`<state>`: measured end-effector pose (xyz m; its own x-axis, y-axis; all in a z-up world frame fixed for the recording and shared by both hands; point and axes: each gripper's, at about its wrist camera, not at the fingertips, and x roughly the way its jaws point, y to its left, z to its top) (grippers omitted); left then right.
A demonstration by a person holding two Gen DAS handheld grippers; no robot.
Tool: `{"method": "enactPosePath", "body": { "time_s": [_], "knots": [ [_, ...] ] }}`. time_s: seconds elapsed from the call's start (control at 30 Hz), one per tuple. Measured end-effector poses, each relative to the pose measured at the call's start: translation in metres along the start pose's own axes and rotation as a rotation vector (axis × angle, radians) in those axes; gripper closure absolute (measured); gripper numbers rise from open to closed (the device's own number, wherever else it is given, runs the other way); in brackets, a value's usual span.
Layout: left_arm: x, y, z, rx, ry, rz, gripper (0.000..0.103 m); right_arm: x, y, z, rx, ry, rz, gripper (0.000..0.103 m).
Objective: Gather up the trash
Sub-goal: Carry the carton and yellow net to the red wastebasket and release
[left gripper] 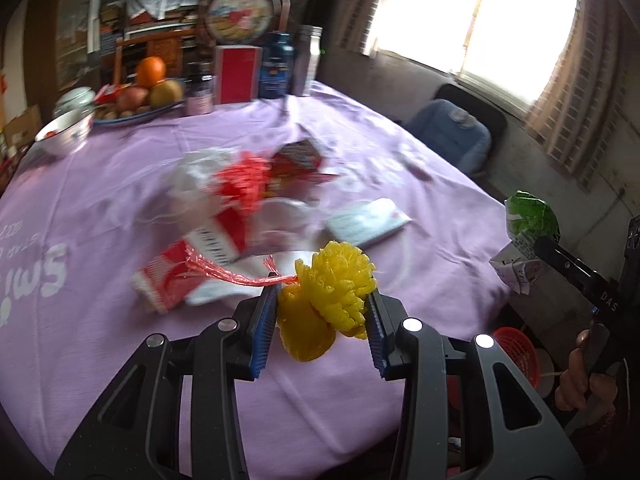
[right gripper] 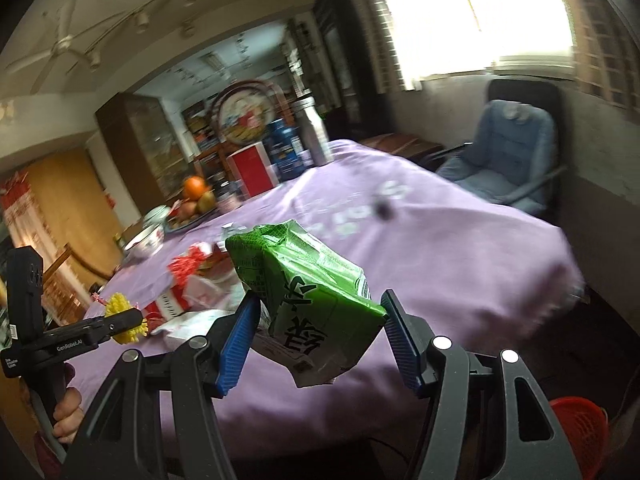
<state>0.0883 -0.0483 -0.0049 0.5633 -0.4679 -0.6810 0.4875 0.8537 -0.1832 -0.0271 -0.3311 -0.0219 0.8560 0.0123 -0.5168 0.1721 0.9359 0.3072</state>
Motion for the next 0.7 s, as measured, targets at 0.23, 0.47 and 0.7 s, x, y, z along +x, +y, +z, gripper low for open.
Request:
{"method": "enactPosePath", "body": {
  "time_s": [0.23, 0.47, 0.7],
  "knots": [
    [0.024, -0.068, 0.004, 0.114, 0.031, -0.139, 0.063, -0.062, -0.075, -0.025, 0.085, -0.032, -0.173, 0.041],
    [0.061, -0.165, -0.009, 0.303, 0.121, -0.253, 0.063, -0.101, -0.162, -0.081, 0.185, 0.081, -0.391, 0.041],
    [0.096, -0.26, -0.039, 0.457, 0.229, -0.382, 0.063, -0.082, -0.227, -0.14, 0.309, 0.255, -0.472, 0.04]
  ]
}}
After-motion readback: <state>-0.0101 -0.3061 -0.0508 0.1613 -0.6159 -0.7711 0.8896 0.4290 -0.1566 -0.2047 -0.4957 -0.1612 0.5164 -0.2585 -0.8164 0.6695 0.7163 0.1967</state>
